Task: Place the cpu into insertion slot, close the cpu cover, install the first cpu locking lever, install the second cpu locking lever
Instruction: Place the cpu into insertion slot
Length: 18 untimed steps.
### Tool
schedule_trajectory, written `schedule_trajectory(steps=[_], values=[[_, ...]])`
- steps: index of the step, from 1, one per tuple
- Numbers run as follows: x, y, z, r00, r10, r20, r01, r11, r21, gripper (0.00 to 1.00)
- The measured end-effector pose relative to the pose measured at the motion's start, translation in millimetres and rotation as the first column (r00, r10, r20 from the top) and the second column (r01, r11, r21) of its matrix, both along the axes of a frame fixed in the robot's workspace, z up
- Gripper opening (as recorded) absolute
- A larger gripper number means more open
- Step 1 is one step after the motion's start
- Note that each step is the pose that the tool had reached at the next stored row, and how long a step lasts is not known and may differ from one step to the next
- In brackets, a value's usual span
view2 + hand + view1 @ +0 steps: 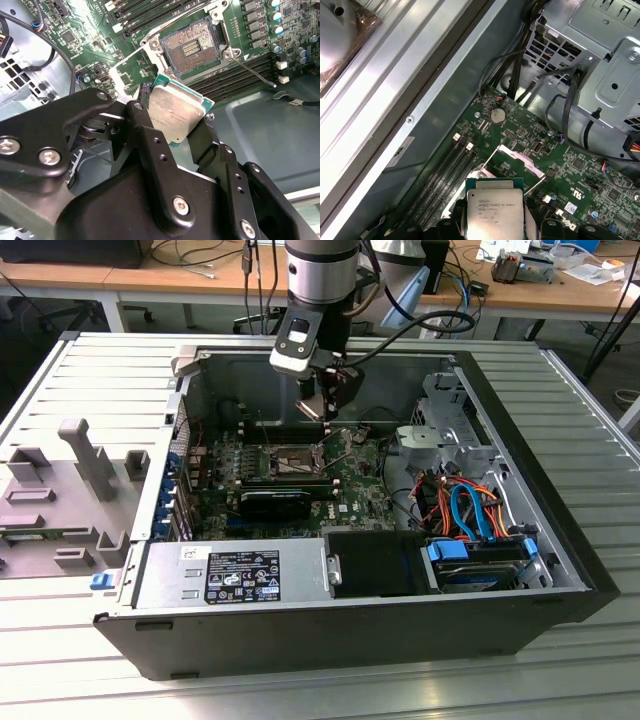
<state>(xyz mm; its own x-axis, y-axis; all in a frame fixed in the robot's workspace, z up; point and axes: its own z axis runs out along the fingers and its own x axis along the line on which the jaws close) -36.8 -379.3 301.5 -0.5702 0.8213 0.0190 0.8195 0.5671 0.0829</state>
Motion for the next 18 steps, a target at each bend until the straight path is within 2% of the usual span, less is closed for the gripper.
schedule_trajectory(steps=[18], values=[[0.0,0.0,-0.8,0.9985,-0.054,0.0,0.054,0.9985,-0.0001,0.55]])
